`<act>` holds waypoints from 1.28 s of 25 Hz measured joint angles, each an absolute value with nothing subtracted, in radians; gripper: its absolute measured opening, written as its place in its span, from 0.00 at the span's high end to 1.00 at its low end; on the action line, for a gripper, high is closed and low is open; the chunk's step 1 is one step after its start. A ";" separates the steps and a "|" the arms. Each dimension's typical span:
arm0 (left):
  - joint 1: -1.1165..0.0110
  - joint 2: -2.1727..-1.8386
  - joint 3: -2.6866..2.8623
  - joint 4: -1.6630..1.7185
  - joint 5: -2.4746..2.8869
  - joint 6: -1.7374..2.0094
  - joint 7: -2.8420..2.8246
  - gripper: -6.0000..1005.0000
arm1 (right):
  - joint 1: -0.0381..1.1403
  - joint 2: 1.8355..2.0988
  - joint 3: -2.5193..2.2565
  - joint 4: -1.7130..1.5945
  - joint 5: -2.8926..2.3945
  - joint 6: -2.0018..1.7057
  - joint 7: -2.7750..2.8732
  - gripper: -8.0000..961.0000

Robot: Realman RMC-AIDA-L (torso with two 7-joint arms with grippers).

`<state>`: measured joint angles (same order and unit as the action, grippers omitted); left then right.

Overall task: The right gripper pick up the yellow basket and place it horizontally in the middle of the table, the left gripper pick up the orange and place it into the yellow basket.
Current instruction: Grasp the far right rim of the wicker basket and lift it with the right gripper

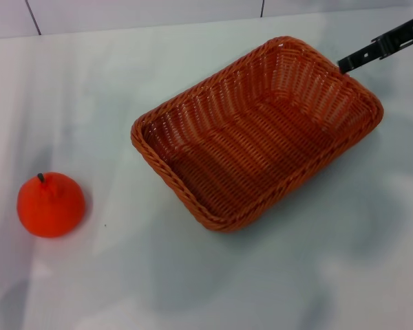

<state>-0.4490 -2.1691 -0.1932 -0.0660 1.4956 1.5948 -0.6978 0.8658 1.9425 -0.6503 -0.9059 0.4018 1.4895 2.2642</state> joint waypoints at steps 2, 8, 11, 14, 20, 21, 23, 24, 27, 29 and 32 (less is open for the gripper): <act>-0.448 -2.169 -0.193 -0.066 1.496 1.595 -0.698 0.28 | 0.867 1.948 -0.661 -0.874 0.400 1.462 2.266 0.05; -0.454 -2.169 -0.193 -0.066 1.496 1.592 -0.698 0.28 | 0.870 1.979 -0.714 -0.775 0.397 1.333 2.264 0.07; -0.458 -2.169 -0.193 -0.066 1.496 1.591 -0.698 0.28 | 0.872 1.992 -0.723 -0.751 0.397 1.299 2.258 0.09; -0.460 -2.168 -0.193 -0.066 1.496 1.582 -0.696 0.28 | 0.873 1.997 -0.722 -0.744 0.403 1.290 2.257 0.19; -0.467 -2.168 -0.195 -0.066 1.496 1.553 -0.696 0.28 | 0.863 1.991 -0.715 -0.743 0.435 1.293 2.249 0.59; -0.468 -2.167 -0.196 -0.066 1.496 1.550 -0.696 0.28 | 0.860 1.989 -0.714 -0.742 0.442 1.296 2.247 0.63; -0.472 -2.167 -0.198 -0.066 1.496 1.549 -0.696 0.28 | 0.853 1.986 -0.714 -0.741 0.459 1.299 2.243 0.71; -0.474 -2.167 -0.199 -0.066 1.495 1.548 -0.696 0.28 | 0.850 1.985 -0.714 -0.741 0.463 1.300 2.243 0.75; -0.481 -2.167 -0.200 -0.066 1.492 1.546 -0.695 0.28 | 0.840 1.981 -0.713 -0.741 0.484 1.302 2.243 0.79; -0.487 -2.166 -0.201 -0.065 1.492 1.539 -0.695 0.28 | 0.830 1.976 -0.712 -0.741 0.506 1.303 2.243 0.79; -0.494 -2.166 -0.201 -0.064 1.491 1.524 -0.695 0.28 | 0.803 1.965 -0.705 -0.743 0.581 1.316 2.235 0.80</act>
<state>-0.4940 -2.1658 -0.2010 -0.0639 1.4907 1.5242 -0.6950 0.8032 1.9648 -0.7046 -0.7425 0.5814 1.3157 2.2351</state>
